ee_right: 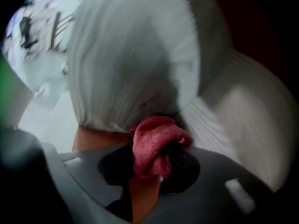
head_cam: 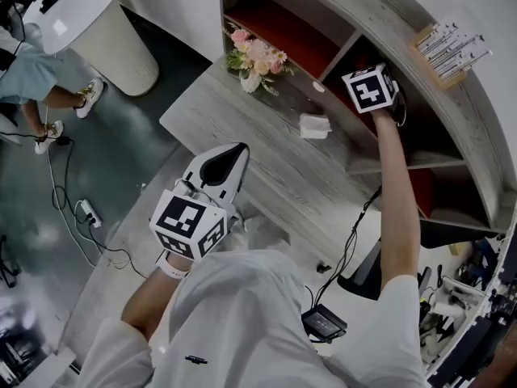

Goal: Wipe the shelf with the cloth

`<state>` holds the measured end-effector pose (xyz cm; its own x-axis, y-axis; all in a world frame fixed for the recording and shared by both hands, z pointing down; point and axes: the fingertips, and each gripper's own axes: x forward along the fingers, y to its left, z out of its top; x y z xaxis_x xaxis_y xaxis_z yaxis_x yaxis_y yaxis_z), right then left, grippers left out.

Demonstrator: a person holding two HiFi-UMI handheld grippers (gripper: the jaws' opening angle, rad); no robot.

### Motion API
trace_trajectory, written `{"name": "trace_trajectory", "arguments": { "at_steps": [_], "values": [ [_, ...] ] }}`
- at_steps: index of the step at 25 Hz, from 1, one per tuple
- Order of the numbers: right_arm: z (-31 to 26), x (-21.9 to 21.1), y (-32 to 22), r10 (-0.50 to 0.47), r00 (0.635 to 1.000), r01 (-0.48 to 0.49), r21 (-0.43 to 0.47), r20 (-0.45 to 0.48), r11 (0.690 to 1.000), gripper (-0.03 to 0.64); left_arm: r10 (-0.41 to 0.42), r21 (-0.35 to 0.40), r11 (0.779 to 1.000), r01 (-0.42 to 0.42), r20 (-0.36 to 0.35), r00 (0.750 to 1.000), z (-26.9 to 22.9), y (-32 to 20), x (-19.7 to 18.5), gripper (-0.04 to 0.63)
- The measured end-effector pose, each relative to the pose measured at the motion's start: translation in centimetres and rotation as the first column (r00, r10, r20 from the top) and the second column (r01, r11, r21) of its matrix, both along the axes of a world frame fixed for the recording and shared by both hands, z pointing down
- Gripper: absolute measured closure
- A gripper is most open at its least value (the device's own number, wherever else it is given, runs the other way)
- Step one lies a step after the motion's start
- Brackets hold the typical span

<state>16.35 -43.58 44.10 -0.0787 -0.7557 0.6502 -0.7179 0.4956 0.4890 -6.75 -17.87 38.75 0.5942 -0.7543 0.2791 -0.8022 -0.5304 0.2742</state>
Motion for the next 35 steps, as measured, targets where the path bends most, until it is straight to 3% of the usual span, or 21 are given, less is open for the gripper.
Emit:
{"name": "trace_trajectory", "arguments": {
  "at_steps": [3,11,16,23,30,35],
  "values": [
    [0.8,-0.5,0.0,-0.101,0.991,0.1,-0.018,-0.082,0.995,0.494,0.012,-0.001,1.0,-0.012,-0.004,1.0,0.0,0.1,0.6,0.589],
    [0.9,-1.2,1.9,-0.123,0.992,0.123,-0.005,0.0,0.992,0.497,0.035,0.001,0.999,-0.035,-0.01,0.999,-0.2,0.7,1.7,0.589],
    [1.0,2.2,3.1,0.024,0.999,-0.023,-0.015,0.043,1.0,0.499,0.047,0.003,0.999,-0.047,-0.021,0.999,-0.2,1.3,1.8,0.589],
    [1.0,7.3,5.2,0.213,0.975,-0.212,-0.008,0.067,0.977,0.499,0.086,-0.001,0.996,-0.086,-0.053,0.995,-0.1,2.3,2.6,0.589],
    [0.6,11.7,7.8,0.458,0.883,-0.458,-0.024,0.102,0.889,0.497,0.121,0.021,0.993,-0.12,-0.07,0.99,-1.0,3.2,2.9,0.589],
    [0.8,14.4,9.2,0.642,0.74,-0.649,-0.037,0.203,0.76,0.497,0.123,0.022,0.992,-0.122,-0.089,0.988,-1.2,3.9,2.7,0.589]
  ]
}}
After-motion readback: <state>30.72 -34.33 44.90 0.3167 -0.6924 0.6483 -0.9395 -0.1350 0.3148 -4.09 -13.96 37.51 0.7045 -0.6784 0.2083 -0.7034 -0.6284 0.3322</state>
